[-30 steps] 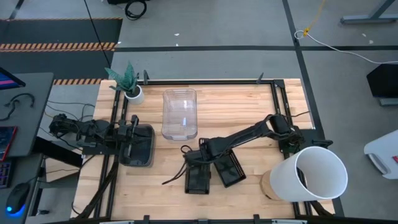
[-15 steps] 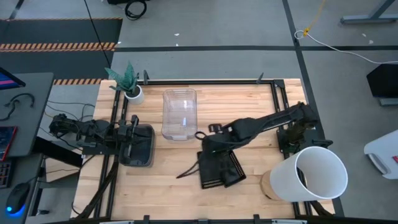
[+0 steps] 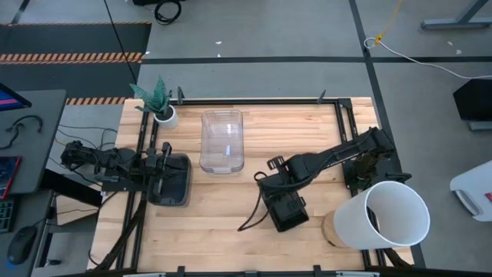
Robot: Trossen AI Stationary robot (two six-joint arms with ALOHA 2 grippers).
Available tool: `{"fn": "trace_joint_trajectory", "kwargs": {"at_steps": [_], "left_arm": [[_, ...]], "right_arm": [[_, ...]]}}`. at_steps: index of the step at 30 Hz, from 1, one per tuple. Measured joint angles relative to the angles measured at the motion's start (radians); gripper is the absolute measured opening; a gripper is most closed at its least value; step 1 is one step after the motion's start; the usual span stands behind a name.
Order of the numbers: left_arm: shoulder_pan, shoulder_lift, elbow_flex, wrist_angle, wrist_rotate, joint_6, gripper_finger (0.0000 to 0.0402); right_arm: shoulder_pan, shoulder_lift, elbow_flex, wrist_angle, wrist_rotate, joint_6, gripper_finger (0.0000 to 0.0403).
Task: Stack baskets by color
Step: Stack the left black basket on the right stacked black baskets, then return to Home Position
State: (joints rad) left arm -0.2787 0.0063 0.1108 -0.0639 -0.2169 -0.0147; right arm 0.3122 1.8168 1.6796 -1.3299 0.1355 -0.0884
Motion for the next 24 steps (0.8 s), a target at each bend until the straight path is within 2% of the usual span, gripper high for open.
{"fn": "trace_joint_trajectory", "kwargs": {"at_steps": [4, 8, 11, 17, 24], "left_arm": [[0.0, 0.0, 0.0, 0.0, 0.0, 0.0, 0.0026], [0.0, 0.0, 0.0, 0.0, 0.0, 0.0, 0.0032], [0.0, 0.0, 0.0, 0.0, 0.0, 0.0, 0.0036], [0.0, 0.0, 0.0, 0.0, 0.0, 0.0, 0.003], [0.0, 0.0, 0.0, 0.0, 0.0, 0.0, 0.0027]], "right_arm": [[0.0, -0.003, -0.104, 0.094, -0.004, -0.003, 0.0008], [-0.001, -0.008, -0.173, 0.193, -0.059, -0.025, 0.001], [-0.007, -0.008, -0.224, 0.238, -0.07, 0.012, 0.0019], [-0.015, -0.008, -0.29, 0.289, -0.053, 0.122, 0.0059], [-0.014, -0.014, -0.264, 0.274, -0.051, 0.16, 0.0114]]}}
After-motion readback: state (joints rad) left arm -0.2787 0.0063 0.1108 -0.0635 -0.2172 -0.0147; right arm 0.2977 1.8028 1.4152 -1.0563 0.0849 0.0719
